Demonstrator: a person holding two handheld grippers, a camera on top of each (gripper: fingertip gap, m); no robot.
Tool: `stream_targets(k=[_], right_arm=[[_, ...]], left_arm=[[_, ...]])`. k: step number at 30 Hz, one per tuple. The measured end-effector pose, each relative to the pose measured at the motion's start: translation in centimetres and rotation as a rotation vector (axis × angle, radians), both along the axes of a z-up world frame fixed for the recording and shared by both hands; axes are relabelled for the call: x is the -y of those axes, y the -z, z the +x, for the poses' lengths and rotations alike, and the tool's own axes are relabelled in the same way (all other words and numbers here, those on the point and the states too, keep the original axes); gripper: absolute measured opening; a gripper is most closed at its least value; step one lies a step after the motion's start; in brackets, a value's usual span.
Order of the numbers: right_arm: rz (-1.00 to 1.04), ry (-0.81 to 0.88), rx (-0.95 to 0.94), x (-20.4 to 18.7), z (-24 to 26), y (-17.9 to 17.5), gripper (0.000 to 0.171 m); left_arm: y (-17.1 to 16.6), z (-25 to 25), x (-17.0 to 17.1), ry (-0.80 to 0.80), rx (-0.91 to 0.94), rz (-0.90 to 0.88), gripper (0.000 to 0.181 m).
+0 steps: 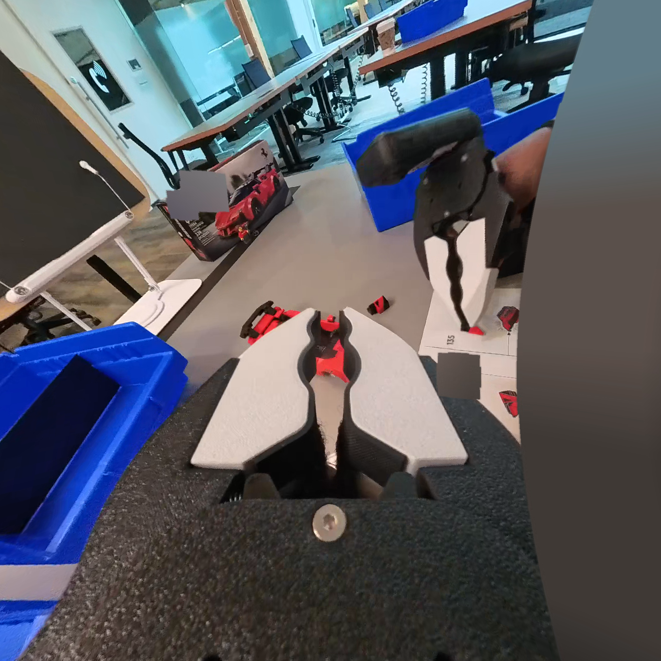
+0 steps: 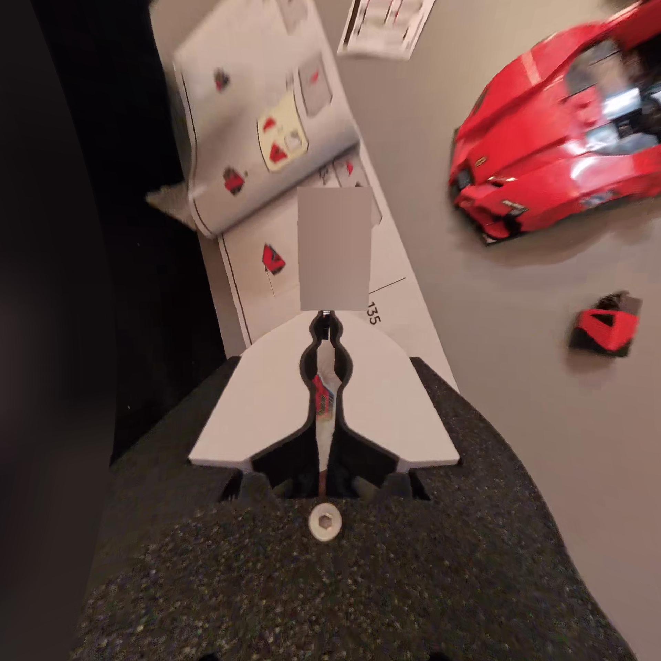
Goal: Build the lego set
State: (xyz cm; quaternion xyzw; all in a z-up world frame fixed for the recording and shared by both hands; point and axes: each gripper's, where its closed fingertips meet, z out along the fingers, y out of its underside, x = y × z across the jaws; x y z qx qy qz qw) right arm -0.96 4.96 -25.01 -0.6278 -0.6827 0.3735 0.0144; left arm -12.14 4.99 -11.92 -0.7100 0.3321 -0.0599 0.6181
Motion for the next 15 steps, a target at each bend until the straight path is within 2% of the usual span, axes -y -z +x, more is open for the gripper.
stream_targets(k=[7,15], right_arm=[[0.080,-0.297,0.193,0.3,0.0,1.9,0.004],[0.170,-0.417,0.225,-0.5,-0.7,2.3,0.006]], left_arm=[[0.8,0.1,-0.3,0.015,-0.002,-0.025,0.009],[1.2,0.0,-0.6,0.021,0.007,-0.040,0.009]])
